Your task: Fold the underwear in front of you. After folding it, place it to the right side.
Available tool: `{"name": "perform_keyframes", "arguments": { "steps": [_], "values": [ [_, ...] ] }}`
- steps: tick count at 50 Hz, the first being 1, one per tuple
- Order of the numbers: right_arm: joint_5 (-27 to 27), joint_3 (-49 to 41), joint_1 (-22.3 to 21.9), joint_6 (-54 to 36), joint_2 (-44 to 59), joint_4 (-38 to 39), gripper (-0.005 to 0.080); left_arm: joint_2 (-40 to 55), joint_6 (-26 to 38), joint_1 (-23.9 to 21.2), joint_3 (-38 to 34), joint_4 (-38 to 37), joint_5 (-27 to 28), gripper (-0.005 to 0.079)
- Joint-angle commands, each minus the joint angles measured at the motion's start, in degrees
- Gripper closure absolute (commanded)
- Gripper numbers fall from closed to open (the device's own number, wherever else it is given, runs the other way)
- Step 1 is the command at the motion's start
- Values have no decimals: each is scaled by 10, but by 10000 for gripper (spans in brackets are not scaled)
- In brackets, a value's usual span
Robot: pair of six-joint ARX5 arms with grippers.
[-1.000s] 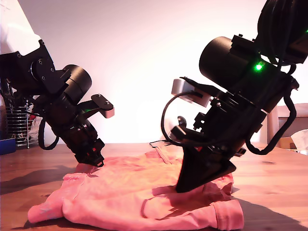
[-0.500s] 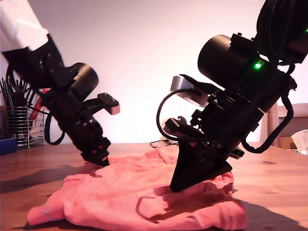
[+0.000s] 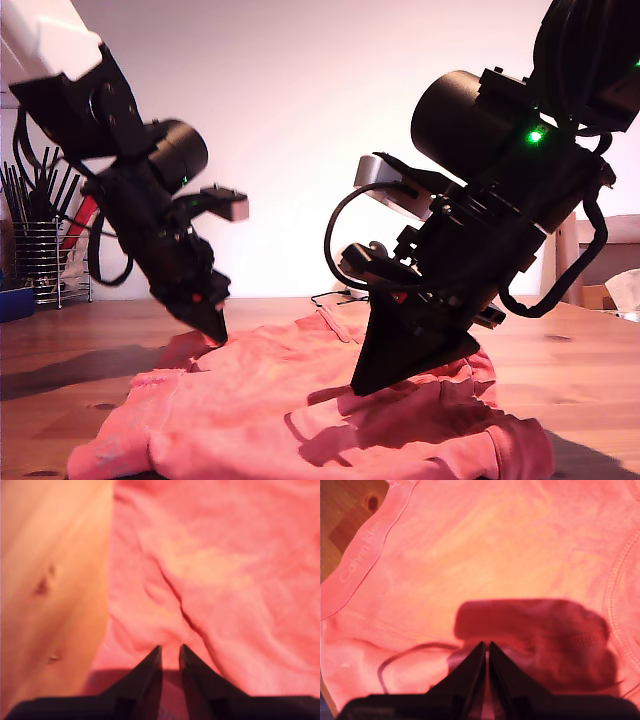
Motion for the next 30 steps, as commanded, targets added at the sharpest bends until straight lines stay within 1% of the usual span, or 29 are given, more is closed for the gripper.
{"name": "perform_keyframes", "arguments": {
  "steps": [1, 5, 13, 15, 19, 21, 24, 25, 30],
  "values": [
    [-4, 6, 4, 2, 5, 4, 756, -16, -7, 3, 5, -1, 2, 650],
    [-4, 6, 4, 2, 5, 4, 756, -17, -21, 7, 14, -14, 3, 650],
    [-4, 9, 4, 2, 5, 4, 752, -17, -21, 15, 39, -48, 3, 657],
    [-4, 10, 3, 2, 5, 4, 752, -17, -22, 17, 46, -60, 3, 685],
    [-4, 15, 3, 3, 5, 3, 752, -17, -23, 21, 64, -98, 7, 767],
    [-7, 17, 3, 8, 5, 1, 752, -17, -25, 21, 73, -119, 9, 766],
    [-16, 19, 1, 15, 5, 1, 752, -18, -42, 23, 79, -140, 12, 766],
    [-22, 19, 0, 15, 5, 1, 752, -20, -58, 24, 79, -146, 19, 766],
    [-19, 19, -3, 15, 3, 6, 752, -25, -88, 28, 79, -158, 53, 766]
  ]
}}
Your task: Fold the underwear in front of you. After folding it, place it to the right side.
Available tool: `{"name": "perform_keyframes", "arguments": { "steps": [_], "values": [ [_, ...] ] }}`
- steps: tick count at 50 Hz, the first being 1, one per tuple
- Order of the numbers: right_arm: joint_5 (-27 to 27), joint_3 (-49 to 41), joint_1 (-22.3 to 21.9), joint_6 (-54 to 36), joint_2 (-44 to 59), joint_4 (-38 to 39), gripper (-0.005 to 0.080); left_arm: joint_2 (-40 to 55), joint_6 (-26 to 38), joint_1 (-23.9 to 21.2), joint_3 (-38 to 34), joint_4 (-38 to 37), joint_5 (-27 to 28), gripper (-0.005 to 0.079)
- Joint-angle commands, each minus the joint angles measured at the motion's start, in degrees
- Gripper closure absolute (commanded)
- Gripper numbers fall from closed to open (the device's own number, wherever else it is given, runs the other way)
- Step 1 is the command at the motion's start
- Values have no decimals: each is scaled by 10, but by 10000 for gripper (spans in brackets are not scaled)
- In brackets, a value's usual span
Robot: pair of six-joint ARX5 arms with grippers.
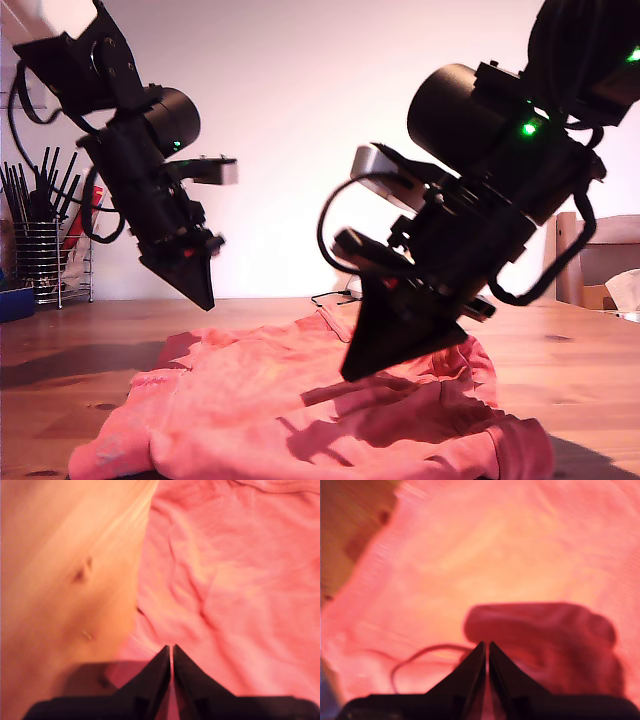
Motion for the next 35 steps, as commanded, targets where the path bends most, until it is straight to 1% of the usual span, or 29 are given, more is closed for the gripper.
{"name": "perform_keyframes", "arguments": {
  "steps": [1, 2, 5, 10, 17, 29, 35],
  "values": [
    [4, 5, -3, 2, 2, 7, 752, -15, -28, 3, -4, -1, 23, 766],
    [8, 5, -3, 2, 0, 9, 752, -16, -41, 4, -4, 0, 29, 766],
    [20, 5, -3, 2, -5, 16, 752, -21, -54, 6, -4, 7, 40, 766],
    [41, 5, -3, 2, -22, 21, 752, -36, -64, 7, -4, 8, 64, 766],
    [51, 5, -3, 2, -47, 22, 752, -58, -80, 7, -5, 5, 107, 766],
    [83, 5, -3, 0, -92, 24, 752, -99, -92, 7, -9, 8, 138, 766],
    [93, 5, -3, -7, -111, 23, 752, -138, -98, 12, -45, 33, 154, 766]
  ]
}}
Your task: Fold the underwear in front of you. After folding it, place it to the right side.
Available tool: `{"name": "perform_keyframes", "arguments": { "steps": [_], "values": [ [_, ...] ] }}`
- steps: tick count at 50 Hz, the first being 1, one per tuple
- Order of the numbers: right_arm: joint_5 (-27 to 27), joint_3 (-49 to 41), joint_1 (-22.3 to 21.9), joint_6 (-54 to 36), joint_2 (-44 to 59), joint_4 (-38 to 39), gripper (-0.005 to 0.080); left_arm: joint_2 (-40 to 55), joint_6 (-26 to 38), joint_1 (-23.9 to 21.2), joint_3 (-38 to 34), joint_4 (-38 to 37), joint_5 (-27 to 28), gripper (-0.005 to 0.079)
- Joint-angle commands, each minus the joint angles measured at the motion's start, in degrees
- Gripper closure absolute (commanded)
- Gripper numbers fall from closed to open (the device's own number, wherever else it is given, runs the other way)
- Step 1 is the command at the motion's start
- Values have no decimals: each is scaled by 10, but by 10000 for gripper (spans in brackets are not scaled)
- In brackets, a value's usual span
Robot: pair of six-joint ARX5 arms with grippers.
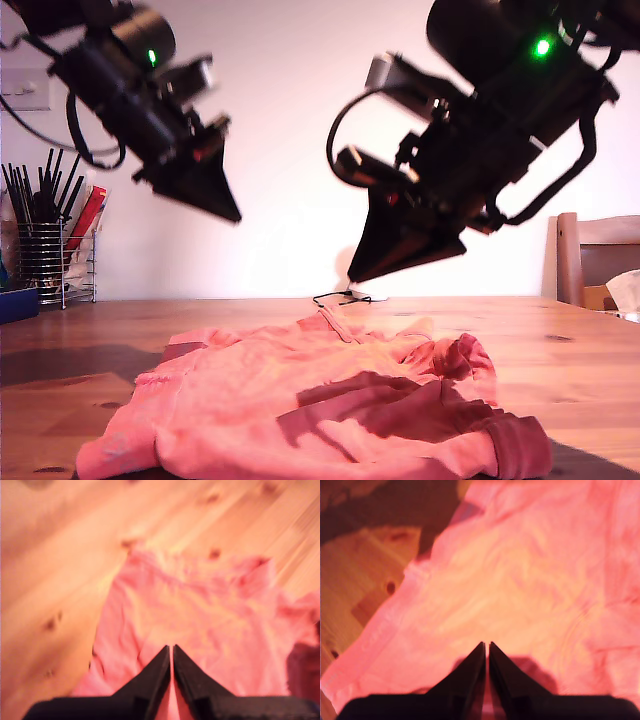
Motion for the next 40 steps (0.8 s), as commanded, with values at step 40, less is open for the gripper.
{"name": "perform_keyframes", "arguments": {
  "steps": [40],
  "values": [
    [59, -119, -5, 5, -229, -48, 755, -299, -144, 21, -414, 234, 73, 766]
  ]
}}
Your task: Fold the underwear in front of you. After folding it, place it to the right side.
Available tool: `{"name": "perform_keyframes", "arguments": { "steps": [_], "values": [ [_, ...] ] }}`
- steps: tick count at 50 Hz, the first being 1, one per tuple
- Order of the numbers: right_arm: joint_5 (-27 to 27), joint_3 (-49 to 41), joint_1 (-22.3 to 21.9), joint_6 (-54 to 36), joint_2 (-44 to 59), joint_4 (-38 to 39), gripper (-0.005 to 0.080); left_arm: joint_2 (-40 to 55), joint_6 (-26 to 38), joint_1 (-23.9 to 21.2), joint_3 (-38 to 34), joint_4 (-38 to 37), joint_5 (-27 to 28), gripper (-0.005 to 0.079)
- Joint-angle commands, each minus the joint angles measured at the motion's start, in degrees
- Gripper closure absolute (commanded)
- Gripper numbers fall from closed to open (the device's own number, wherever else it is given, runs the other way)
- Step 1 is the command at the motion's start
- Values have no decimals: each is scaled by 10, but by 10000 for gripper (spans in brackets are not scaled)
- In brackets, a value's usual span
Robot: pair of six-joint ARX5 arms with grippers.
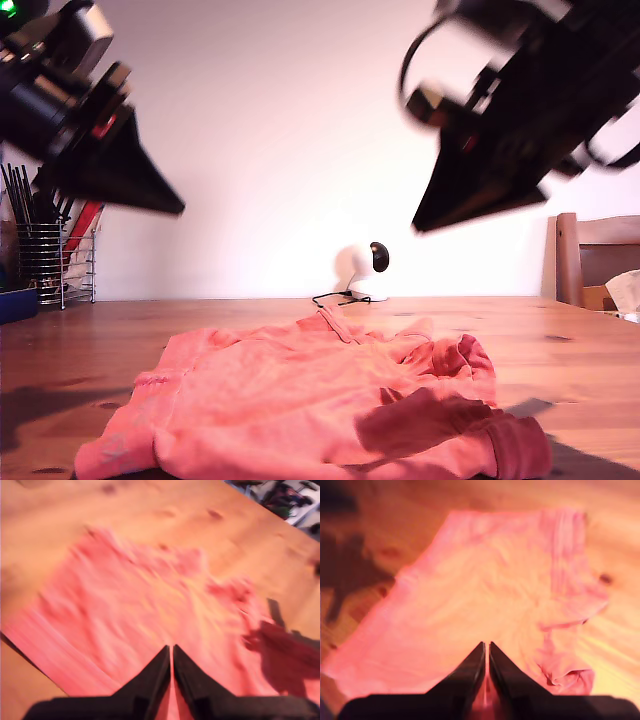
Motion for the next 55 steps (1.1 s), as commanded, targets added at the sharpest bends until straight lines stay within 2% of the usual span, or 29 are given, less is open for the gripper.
{"name": "perform_keyframes", "arguments": {
  "steps": [1, 9, 20, 33, 39, 47, 53, 55],
  "values": [
    [-1, -19, -2, 5, -20, -12, 755, -31, -15, 1, -26, 15, 5, 766],
    [-9, -33, -2, 5, -60, -63, 755, -84, -45, 1, -77, 17, 10, 766],
    [-9, -80, -2, 43, -120, -75, 763, -149, -72, 1, -159, 23, 14, 766],
    [-40, -124, -2, 79, -174, -108, 763, -254, -109, 1, -244, 32, 21, 766],
    [-43, -136, -2, 80, -183, -110, 763, -288, -118, 1, -271, 12, 21, 766],
    [-51, -137, -2, 80, -184, -106, 763, -295, -146, 1, -274, -62, 27, 766],
    [-52, -137, -2, 80, -184, -98, 763, -295, -204, 1, -274, -88, 33, 763],
    [-52, -137, -2, 80, -184, -96, 763, -295, -240, 1, -274, -89, 36, 733]
  ]
}}
